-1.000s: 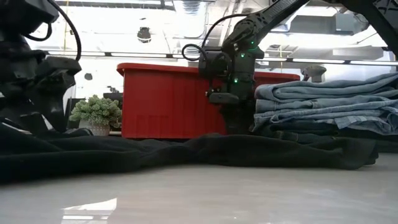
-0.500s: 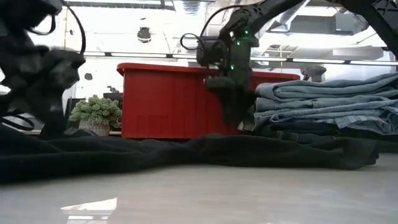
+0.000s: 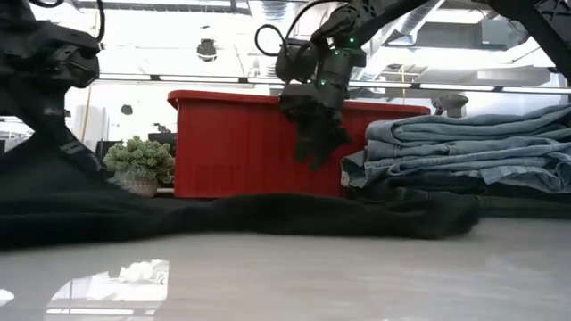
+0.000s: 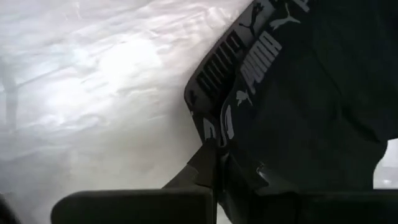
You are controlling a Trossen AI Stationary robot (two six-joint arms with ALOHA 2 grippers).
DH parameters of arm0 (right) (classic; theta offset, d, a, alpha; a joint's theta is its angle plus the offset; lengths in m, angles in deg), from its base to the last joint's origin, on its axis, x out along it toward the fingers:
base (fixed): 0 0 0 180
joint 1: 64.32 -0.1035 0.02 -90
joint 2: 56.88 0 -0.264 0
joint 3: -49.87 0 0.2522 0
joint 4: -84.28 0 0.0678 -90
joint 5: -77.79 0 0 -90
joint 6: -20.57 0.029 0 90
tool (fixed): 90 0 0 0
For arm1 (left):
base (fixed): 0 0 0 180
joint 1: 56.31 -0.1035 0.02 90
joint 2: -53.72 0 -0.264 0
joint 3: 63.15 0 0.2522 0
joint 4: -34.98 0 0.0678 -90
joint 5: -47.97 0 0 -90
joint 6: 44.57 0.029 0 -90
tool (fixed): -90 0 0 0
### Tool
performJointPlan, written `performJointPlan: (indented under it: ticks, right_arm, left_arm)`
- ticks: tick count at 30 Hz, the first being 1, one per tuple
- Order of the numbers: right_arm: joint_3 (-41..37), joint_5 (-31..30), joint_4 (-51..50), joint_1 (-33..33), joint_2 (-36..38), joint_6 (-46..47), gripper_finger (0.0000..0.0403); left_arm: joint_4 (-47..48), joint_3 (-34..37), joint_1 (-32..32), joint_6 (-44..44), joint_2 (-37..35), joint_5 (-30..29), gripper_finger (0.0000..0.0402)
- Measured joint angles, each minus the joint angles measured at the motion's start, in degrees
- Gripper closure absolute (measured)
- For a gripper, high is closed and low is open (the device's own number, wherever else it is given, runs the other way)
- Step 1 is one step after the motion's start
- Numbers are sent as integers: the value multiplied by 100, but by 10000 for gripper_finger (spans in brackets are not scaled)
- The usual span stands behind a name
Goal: Fold Laundry from Bin
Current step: Fold the black boxer short
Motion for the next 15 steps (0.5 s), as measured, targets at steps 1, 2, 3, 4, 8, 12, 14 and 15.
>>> performJointPlan:
  ticks: [1,2,3,4,8,12,14,15]
  right_arm:
    - [0,0,113,-1,0,0,152]
    - [0,0,224,-3,0,0,152]
    - [0,0,336,-3,0,0,152]
    - [0,0,462,-10,-9,-24,152]
    - [0,-28,755,-100,-22,-245,152]
    - [-113,-221,1056,-123,-20,-191,152]
    - [-269,-232,1159,-117,-21,26,152]
    - [-360,-237,1151,-118,-22,102,152]
  left_arm:
    - [75,0,36,-71,-47,-2,401]
    - [102,0,63,-124,-82,-4,401]
    - [122,0,82,-163,-106,-4,401]
    - [138,0,104,-190,-119,-4,401]
    - [88,-2,148,-195,-139,-6,401]
    - [111,-2,183,-155,-138,-2,401]
    - [107,-2,183,-171,-137,-2,401]
    - [107,-2,183,-172,-138,-2,401]
